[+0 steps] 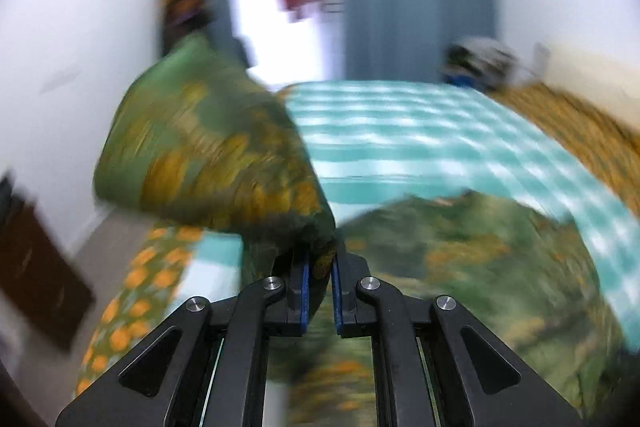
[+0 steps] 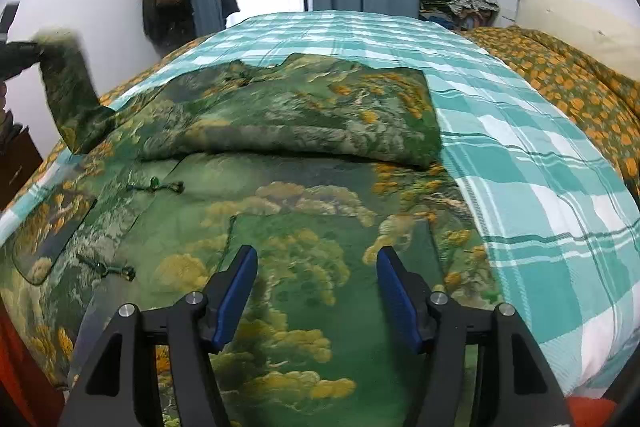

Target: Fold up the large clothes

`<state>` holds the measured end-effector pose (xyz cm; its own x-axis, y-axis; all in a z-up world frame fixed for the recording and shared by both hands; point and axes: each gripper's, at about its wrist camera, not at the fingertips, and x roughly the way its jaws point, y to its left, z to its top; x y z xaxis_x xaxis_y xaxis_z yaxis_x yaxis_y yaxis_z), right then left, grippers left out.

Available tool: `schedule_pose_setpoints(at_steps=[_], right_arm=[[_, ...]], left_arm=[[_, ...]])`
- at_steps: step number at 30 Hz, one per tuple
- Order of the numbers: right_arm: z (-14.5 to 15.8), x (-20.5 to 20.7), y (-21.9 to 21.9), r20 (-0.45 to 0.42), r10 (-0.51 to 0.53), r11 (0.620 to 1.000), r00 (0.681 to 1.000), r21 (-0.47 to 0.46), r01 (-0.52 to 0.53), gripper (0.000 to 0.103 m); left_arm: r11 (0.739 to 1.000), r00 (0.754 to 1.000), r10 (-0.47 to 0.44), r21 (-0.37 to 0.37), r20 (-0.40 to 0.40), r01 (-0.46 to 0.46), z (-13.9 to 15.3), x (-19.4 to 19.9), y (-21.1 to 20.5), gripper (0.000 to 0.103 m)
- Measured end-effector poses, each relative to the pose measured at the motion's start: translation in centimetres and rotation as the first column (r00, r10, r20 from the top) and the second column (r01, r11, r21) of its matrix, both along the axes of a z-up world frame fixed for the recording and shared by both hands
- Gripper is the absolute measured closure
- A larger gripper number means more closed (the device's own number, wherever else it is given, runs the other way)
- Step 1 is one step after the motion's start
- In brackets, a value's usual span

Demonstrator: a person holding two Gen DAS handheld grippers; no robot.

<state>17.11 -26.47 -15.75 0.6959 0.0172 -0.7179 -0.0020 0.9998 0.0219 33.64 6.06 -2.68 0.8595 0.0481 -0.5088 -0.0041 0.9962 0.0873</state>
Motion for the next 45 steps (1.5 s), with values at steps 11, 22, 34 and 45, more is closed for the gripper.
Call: schedule_pose_setpoints(at_steps=[11,22,34,45], right_arm=[[1.1,0.0,-1.6,0.003,-0.035,0.998,0.999,0.057,0.035,0.04],[1.4,12.8,2.6,-0.172,0.123,0.81,0.977,0.587,0.001,0.04],[2.1,18.3,9.0,-0.184,0.112,0.855,0.977,0.519,-0.001,0.087],[-0.8,22.3,8.4,-0.207,0.119,0.989,0.971,0.112,-0.097,0.06]], left_arm=[[0.968,0.946,-0.164,0.141,-0.278,0.21,-13.1,-0.6,-11.4,0.076],[0.991,0.951,-0.135,-0.021,-0.278,0.134,-12.1,-6.6,-6.3,0.036],[0.988,0.944,-0.083,-0.15,-0.319,0.036,-12.3,-8.2,-1.6,0.034],[0.969,0.924,-0.08,-0.247,-0.374,-0.016,-9.0,-2.3,0.6,0.031]])
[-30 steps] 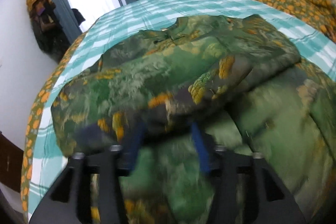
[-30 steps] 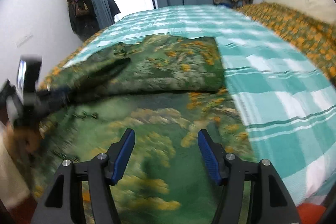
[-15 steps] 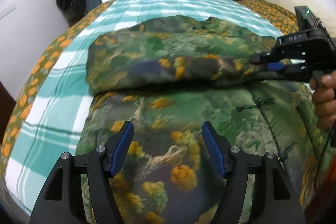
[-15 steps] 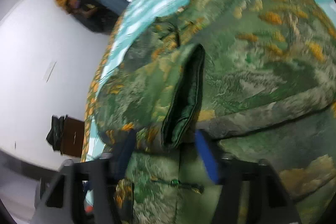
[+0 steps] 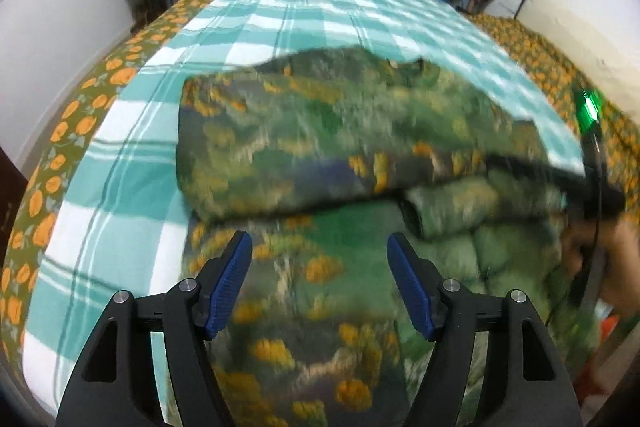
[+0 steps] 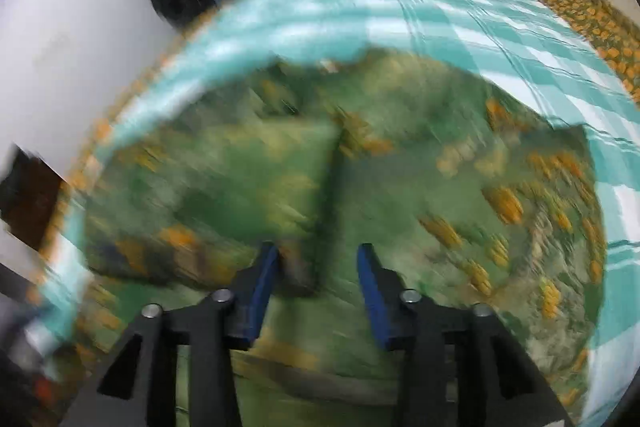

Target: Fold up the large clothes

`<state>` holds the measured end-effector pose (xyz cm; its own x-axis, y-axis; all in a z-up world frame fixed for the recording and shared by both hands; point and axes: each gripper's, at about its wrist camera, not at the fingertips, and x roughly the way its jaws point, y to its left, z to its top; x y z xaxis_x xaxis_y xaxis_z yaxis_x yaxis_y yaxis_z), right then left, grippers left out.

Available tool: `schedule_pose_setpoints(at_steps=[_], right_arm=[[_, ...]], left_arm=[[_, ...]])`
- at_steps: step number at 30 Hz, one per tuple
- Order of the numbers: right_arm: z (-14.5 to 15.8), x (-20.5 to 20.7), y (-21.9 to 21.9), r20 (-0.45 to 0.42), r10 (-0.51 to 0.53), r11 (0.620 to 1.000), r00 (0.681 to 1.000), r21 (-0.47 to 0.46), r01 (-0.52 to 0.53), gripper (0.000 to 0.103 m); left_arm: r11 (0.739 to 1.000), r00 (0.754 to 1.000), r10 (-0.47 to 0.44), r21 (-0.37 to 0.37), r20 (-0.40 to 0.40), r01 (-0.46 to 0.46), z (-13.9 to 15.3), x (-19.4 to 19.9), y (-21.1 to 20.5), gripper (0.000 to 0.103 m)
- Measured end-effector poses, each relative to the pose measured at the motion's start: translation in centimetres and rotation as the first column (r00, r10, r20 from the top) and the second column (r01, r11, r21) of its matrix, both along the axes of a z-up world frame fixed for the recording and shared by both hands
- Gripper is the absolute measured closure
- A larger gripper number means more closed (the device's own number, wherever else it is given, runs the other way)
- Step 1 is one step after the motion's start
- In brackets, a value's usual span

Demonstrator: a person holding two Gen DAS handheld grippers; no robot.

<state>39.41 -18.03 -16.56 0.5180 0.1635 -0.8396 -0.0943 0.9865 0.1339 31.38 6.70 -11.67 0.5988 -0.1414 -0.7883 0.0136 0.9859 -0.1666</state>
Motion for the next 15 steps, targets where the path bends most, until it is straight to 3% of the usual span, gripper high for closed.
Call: schedule_pose_setpoints(at_steps=[2,5,9,12,15], right_arm=[[2.0,-1.7,-0.5,0.101,-0.015,0.999,0.995,-0.037,0.019,0.06],[3.7,-1.6,0.0,0.164,0.042,0.999,0.986,0.022,-0.047,0.06],[2.0,1.2,2.6,0.1,0.137,0.988,0.985,0.051,-0.143,0.06],[-3.1,2.8,3.5,-0.05,0.148,0.989,0.988,0.0,-0.148,0.061],[-4.4,2.2,4.1,-0.027,0.144,0.989,0.989,-0.027,-0.144,0.062]], left_arm=[[1.0,1.0,0.008,-0.009,-0.001,-0.008,0.3,1.8,0.6,0.027],[1.0,1.0,0.008,-0.002,-0.028,-0.008,-0.7,5.5,0.8,0.028],[0.998,0.996,0.065,0.009,-0.068,-0.065,-4.6,9.1,1.3,0.039],[0.997,0.985,0.062,0.055,-0.161,-0.053,-8.7,10.5,1.0,0.044],[0.996,0.987,0.07,0.058,-0.143,-0.063,-9.9,10.2,0.9,0.044]])
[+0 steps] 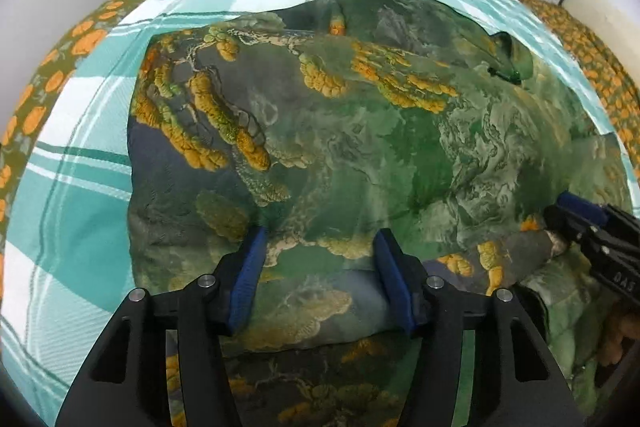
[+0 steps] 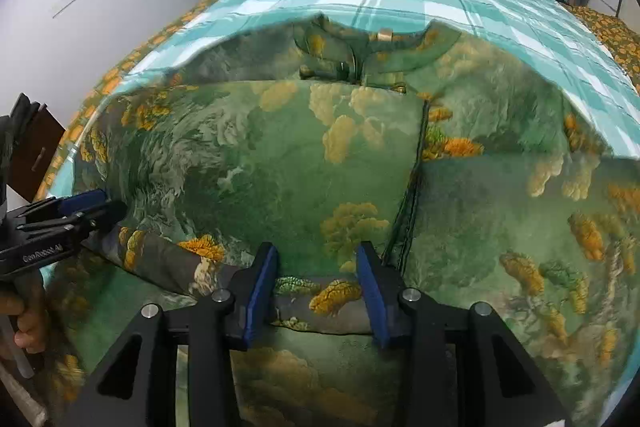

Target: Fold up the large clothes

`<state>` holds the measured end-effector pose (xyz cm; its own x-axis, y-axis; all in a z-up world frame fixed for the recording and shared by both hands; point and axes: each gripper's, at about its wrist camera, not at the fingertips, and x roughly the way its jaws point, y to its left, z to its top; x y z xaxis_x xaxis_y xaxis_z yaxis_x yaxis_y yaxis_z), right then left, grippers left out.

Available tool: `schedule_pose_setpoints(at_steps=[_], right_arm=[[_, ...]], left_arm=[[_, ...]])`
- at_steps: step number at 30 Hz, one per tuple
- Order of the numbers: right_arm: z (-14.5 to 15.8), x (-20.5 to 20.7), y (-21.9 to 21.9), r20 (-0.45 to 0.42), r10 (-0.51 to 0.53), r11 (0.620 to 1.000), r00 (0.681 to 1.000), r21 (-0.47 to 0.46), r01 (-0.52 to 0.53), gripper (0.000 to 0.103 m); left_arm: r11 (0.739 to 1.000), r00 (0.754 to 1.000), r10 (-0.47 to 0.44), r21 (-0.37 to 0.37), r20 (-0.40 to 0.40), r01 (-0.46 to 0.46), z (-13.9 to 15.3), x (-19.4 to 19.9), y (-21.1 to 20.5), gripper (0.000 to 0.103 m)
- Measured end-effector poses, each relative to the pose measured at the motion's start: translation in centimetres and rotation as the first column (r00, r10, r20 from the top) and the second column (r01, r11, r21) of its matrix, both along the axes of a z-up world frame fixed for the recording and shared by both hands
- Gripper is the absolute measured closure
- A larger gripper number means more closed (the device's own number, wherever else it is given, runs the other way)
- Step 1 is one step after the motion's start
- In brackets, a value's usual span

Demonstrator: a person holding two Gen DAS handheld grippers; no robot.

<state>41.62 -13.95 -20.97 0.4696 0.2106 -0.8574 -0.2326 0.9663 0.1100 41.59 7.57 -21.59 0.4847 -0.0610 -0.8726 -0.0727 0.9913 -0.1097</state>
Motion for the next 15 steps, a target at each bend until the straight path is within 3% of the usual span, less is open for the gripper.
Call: schedule_pose_setpoints(at_steps=[5,8,12,15], right_arm=[[-0.4,-0.3,0.0,0.026,0.001,1.0,1.0,0.002,-0.001,0.061],[-0.2,-0.6,-0.8,0.03,-0.006,0.999,1.0,0.033,0.005,0.061],[-0.3,-1.1,-0.6,0.052,-0.009,0.999,0.999,0.034,0.007,0.061],[-0.3,-0.9,-0.2,0.055,-0.006,1.0,0.998,0.019,0.005,0.061]], left_arm=[[1.0,1.0,-0.015,0.013,-0.001,0.015,1.1,-0.8,-0.3,0.044],[0.999,1.0,0.012,0.032,-0.007,-0.012,4.1,-0.7,-0.3,0.044],[0.999,0.995,0.053,-0.005,0.086,-0.052,8.2,1.4,0.0,0.031],[0.997,0.99,0.079,0.018,0.121,-0.082,8.5,4.0,0.1,0.03]])
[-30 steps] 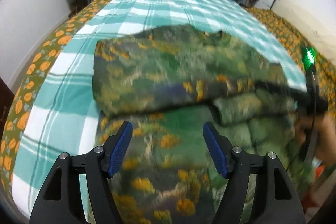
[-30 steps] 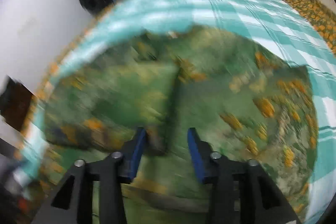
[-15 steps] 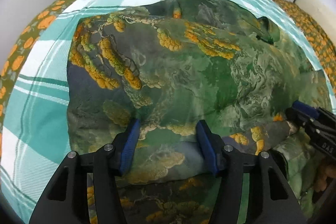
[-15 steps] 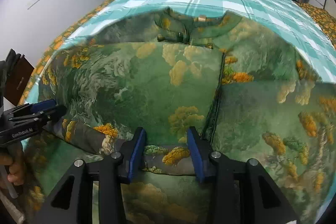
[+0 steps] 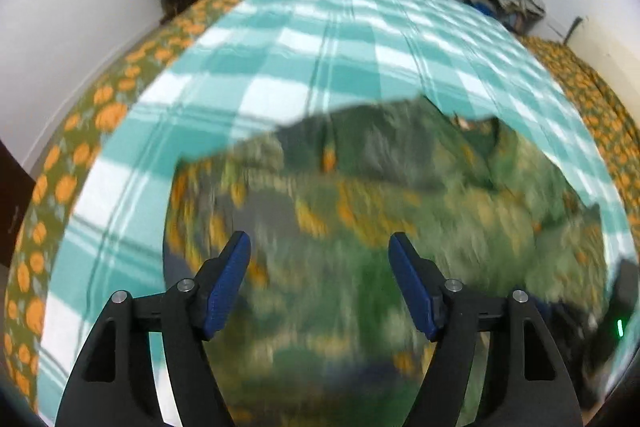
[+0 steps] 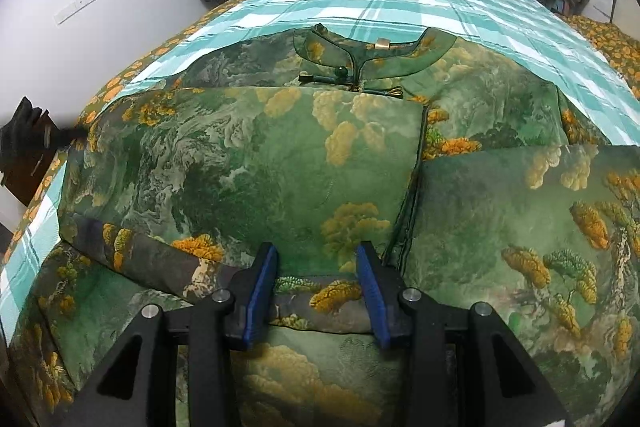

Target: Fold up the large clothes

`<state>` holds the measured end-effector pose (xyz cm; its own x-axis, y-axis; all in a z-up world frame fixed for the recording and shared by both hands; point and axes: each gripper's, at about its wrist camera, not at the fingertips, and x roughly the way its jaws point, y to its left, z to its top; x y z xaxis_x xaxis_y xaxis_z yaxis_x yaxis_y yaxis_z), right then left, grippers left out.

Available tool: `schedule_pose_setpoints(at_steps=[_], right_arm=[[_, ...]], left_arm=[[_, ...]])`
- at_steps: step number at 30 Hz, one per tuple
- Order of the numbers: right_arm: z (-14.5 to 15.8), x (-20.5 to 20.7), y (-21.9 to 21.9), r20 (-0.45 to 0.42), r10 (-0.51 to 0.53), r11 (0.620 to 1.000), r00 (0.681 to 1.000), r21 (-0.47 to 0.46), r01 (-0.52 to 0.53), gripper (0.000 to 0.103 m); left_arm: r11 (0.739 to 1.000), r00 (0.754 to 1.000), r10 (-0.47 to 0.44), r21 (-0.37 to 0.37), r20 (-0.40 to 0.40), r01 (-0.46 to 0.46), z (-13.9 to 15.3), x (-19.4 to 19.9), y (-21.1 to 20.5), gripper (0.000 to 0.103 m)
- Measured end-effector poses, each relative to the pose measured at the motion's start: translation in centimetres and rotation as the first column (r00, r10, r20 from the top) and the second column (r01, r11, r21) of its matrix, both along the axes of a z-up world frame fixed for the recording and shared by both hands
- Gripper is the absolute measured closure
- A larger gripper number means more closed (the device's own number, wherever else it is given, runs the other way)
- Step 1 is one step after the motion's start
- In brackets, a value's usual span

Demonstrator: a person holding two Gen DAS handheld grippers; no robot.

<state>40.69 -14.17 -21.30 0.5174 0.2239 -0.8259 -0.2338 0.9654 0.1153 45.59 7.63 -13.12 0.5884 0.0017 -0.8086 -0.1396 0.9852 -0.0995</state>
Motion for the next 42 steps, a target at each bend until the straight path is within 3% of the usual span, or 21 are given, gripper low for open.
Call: schedule_pose_setpoints(at_steps=[5,9,11,24,31,33,36,42], right_arm=[[-0.1,0.0,-0.2,0.0,-0.001,1.0,1.0,0.022,0.001,0.061],[-0.2,-0.1,-0.3,0.009,-0.001,0.999,1.0,0.034,0.0,0.061],[-0.2,-0.2,-0.4,0.01,0.001,0.999,1.0,0.04,-0.001,0.061],[-0.3,-0.1,-0.3,0.019,0.006,1.0,1.0,0.025,-0.006,0.061],[1.8,-2.1,-1.1,0.045,-0.004,0.999,0.999,0.048,0.001,0.06],[3.3,-4.1,-1.9,0.048,-0.027,0.999,0.998,0.04,0.025,0.046],[4.7,-8.1,-3.7,0.056,-0.023,0.997,0.998,0.072,0.019,0.046],[4.9,-16.5,-6.4,0.008,-0.017,0.998,1.0,-0.06,0.017,0.046]], left_arm=[[0.996,0.996,0.094,0.007,0.006,-0.094,-3.4,3.4,1.3,0.029],[0.996,0.994,0.089,0.012,-0.065,-0.088,-7.7,4.8,2.5,0.019],[0.997,0.996,0.078,-0.015,-0.044,-0.079,-8.8,4.6,3.0,0.017],[0.999,0.999,0.051,0.014,0.0,-0.051,-8.2,3.4,2.5,0.013],[0.997,0.998,-0.055,0.049,0.034,0.054,-3.7,-4.3,1.5,0.013],[0.996,0.996,-0.089,0.033,0.031,0.088,-2.8,-7.3,1.2,0.013],[0.992,0.992,-0.129,-0.004,0.011,0.129,-2.0,-12.2,0.4,0.012],[0.978,0.978,-0.204,-0.061,-0.054,0.2,-2.7,-20.3,-2.3,0.012]])
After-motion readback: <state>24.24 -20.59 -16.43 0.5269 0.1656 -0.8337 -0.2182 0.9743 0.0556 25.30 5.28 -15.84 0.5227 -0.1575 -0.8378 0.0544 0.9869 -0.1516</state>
